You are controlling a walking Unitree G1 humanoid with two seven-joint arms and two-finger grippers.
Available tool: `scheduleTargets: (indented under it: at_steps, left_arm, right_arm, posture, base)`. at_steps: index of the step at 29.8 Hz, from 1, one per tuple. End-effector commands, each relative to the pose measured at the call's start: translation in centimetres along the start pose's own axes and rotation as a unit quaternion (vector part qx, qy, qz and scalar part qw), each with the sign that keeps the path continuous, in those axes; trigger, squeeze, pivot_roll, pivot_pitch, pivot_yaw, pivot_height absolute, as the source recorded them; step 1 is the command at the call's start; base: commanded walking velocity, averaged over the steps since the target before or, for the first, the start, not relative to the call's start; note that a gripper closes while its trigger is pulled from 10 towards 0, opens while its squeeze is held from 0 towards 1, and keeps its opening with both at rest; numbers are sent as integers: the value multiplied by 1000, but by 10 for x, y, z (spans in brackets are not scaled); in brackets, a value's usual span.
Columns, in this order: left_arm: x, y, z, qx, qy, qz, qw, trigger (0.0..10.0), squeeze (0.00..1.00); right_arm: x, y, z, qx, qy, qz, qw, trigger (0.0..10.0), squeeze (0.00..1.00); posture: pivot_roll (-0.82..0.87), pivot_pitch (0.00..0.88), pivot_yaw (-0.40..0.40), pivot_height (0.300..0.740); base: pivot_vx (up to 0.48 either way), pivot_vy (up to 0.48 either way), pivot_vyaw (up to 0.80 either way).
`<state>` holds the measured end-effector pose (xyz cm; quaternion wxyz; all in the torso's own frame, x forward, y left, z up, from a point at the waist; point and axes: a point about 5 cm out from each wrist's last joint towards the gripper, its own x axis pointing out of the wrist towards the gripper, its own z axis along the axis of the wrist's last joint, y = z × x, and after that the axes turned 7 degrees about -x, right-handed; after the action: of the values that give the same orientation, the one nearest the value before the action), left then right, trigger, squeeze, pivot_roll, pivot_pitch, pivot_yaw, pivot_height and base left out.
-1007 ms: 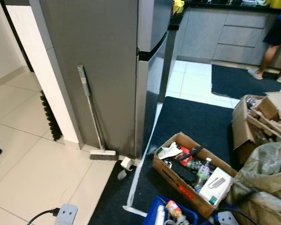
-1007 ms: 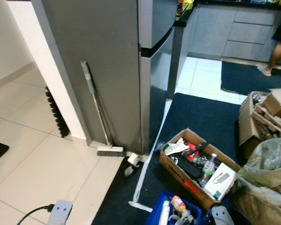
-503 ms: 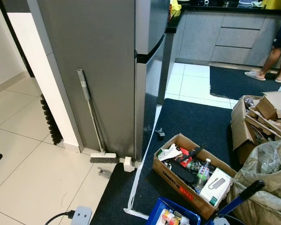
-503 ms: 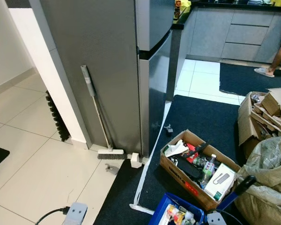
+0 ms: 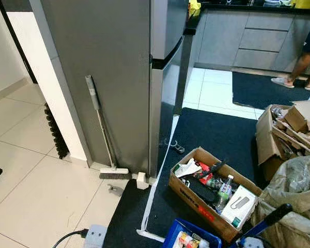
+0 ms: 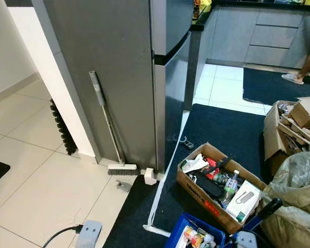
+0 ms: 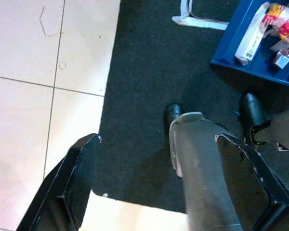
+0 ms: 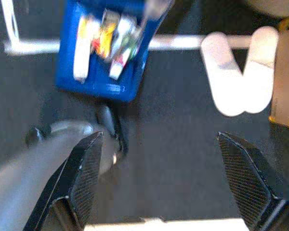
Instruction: Sweep floor
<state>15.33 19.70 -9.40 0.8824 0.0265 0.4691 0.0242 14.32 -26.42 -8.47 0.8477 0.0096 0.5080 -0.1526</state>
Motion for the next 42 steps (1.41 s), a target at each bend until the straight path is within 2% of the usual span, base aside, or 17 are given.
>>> scheduleTargets:
  at_steps: [1, 3, 8, 11, 13, 14, 16, 18, 19, 25, 26, 27, 29, 31, 35, 41, 42]
  left_arm:
    - [-6, 20, -16, -11, 12, 10, 1000, 10000, 0]
    - [-15, 41, -31, -13, 19, 23, 999, 10000, 0]
    - [-17, 44, -34, -12, 23, 23, 999, 10000, 0]
    - [-21, 55, -41, -17, 30, 25, 999, 10000, 0]
    - [-23, 59, -44, -17, 33, 27, 999, 10000, 0]
    - [-23, 59, -44, -17, 33, 27, 999, 10000, 0]
    - [-27, 65, -50, -18, 40, 30, 999, 10000, 0]
    - [-27, 65, -50, -18, 40, 30, 999, 10000, 0]
    - [-30, 67, -55, -18, 45, 30, 998, 10000, 0]
    - [-30, 66, -57, -18, 48, 30, 998, 10000, 0]
    - [-29, 62, -57, -17, 50, 27, 998, 10000, 0]
    - [-29, 62, -57, -17, 50, 27, 998, 10000, 0]
    - [-25, 52, -55, -12, 50, 22, 998, 10000, 0]
    - [-25, 52, -55, -12, 50, 22, 998, 10000, 0]
    - [-19, 41, -44, -3, 45, 12, 999, 10000, 0]
    - [-16, 36, -38, 2, 39, 7, 999, 10000, 0]
    - [-14, 34, -35, 3, 35, 5, 999, 10000, 0]
  right_arm:
    - [0, -3, 9, 43, -29, 3, 999, 10000, 0]
    - [0, -1, 22, 60, -68, 39, 995, 10000, 0]
    - [-1, -5, 31, 63, -90, 42, 993, 10000, 0]
    - [-4, -20, 49, 97, -141, 33, 985, 10000, 0]
    - [-5, -22, 55, 108, -158, 38, 981, 10000, 0]
    - [-5, -22, 55, 108, -158, 38, 981, 10000, 0]
    - [-7, -33, 62, 113, -177, 25, 977, 10000, 0]
    - [-7, -33, 62, 113, -177, 25, 977, 10000, 0]
    - [-9, -45, 64, 117, -185, 4, 976, 10000, 0]
    - [-12, -54, 65, 134, -199, -9, 971, 10000, 0]
    - [-13, -56, 67, 153, -218, 2, 964, 10000, 0]
    - [-13, -56, 67, 153, -218, 2, 964, 10000, 0]
    - [-16, -54, 73, 173, -259, 43, 949, 10000, 0]
    - [-16, -54, 73, 173, -259, 43, 949, 10000, 0]
    - [-20, -55, 79, 178, -299, 70, 935, 10000, 0]
    - [-22, -56, 81, 183, -315, 80, 928, 10000, 0]
    - [-24, -56, 83, 185, -326, 93, 922, 10000, 0]
  posture:
    - [55, 36, -4, 740]
    - [53, 37, -4, 740]
    - [49, 38, -3, 740]
    - [43, 44, 0, 740]
    - [42, 47, 0, 740]
    - [42, 47, 0, 740]
    - [40, 50, 1, 740]
    - [40, 50, 1, 740]
    - [40, 50, 1, 740]
    - [39, 56, 0, 740]
    - [38, 54, 4, 740]
    - [38, 54, 4, 740]
    - [34, 57, 10, 740]
    - [34, 57, 10, 740]
    - [34, 58, 14, 740]
    - [35, 53, 19, 740]
    - [36, 54, 21, 740]
  base:
    - [0, 0, 0]
    - [0, 0, 0]
    - [0, 0, 0]
    - [0, 0, 0]
    - [0, 0, 0]
    - [0, 0, 0]
    - [0, 0, 0]
    - [0, 0, 0]
    - [0, 0, 0]
    - [0, 0, 0]
    - [0, 0, 0]
    - [0, 0, 0]
    - [0, 0, 0]
    - [0, 0, 0]
    - [0, 0, 0]
    - [0, 0, 0]
    - [0, 0, 0]
